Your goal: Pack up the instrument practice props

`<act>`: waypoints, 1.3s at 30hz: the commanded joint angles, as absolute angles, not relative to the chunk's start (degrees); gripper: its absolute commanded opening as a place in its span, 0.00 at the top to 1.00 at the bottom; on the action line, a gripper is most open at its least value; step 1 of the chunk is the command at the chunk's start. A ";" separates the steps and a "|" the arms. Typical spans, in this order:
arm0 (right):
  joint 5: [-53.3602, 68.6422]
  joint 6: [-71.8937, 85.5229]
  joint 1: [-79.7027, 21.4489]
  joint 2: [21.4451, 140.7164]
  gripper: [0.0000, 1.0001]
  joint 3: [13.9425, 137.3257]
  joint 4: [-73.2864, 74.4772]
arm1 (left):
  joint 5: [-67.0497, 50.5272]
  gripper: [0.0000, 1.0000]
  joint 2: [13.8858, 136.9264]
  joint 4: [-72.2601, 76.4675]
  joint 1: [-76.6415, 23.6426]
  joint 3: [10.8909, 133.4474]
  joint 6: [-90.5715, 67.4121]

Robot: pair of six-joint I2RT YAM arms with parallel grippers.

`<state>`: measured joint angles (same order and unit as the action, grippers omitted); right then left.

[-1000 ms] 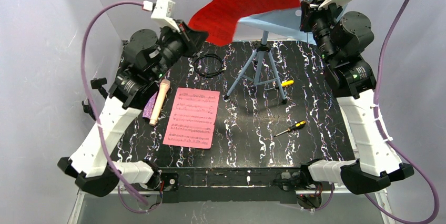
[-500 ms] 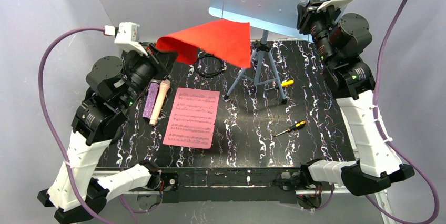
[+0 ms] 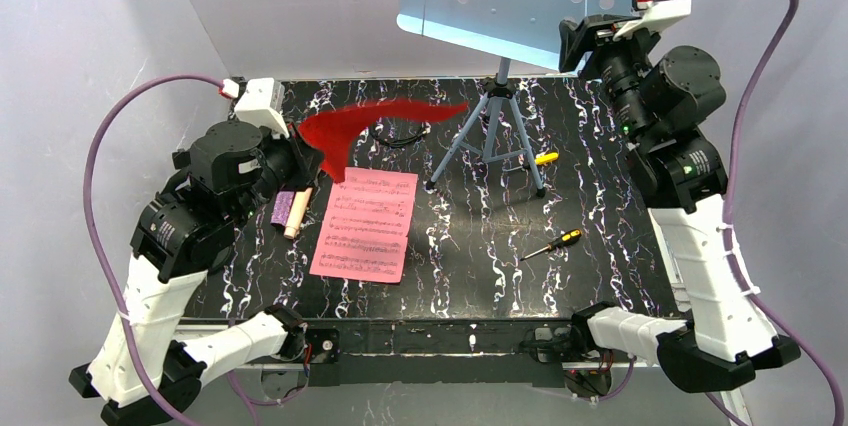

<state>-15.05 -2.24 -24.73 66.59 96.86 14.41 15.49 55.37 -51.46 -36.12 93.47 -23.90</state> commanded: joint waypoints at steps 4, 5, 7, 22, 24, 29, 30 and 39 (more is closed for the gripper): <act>-15.64 -5.80 -24.70 62.88 0.24 96.11 10.31 | 17.47 1.00 53.57 -61.73 -35.86 92.65 -27.55; -15.64 -5.94 -24.71 62.44 0.23 95.82 10.31 | 17.04 1.00 53.60 -62.64 -35.86 92.45 -28.13; -15.70 -6.10 -24.72 61.56 0.23 95.08 10.14 | 15.66 1.00 54.03 -64.26 -35.86 91.92 -29.33; -14.55 -4.72 -24.82 52.86 0.08 86.73 8.93 | -3.28 1.00 65.74 -62.62 -31.54 91.09 -31.62; -15.08 -5.24 -24.83 51.67 0.03 86.16 8.75 | -8.83 1.00 65.75 -58.46 -27.52 88.57 -32.45; -15.64 -5.71 -24.88 49.00 0.01 84.99 8.71 | -14.04 1.00 67.21 -51.25 -22.91 86.39 -34.04; -15.80 -5.79 -24.91 48.62 0.01 84.79 8.66 | -14.84 1.00 68.02 -50.11 -22.38 86.40 -34.15; -18.23 -6.85 -24.92 46.48 0.01 84.53 10.12 | -20.45 1.00 74.63 -39.98 -17.81 86.49 -36.70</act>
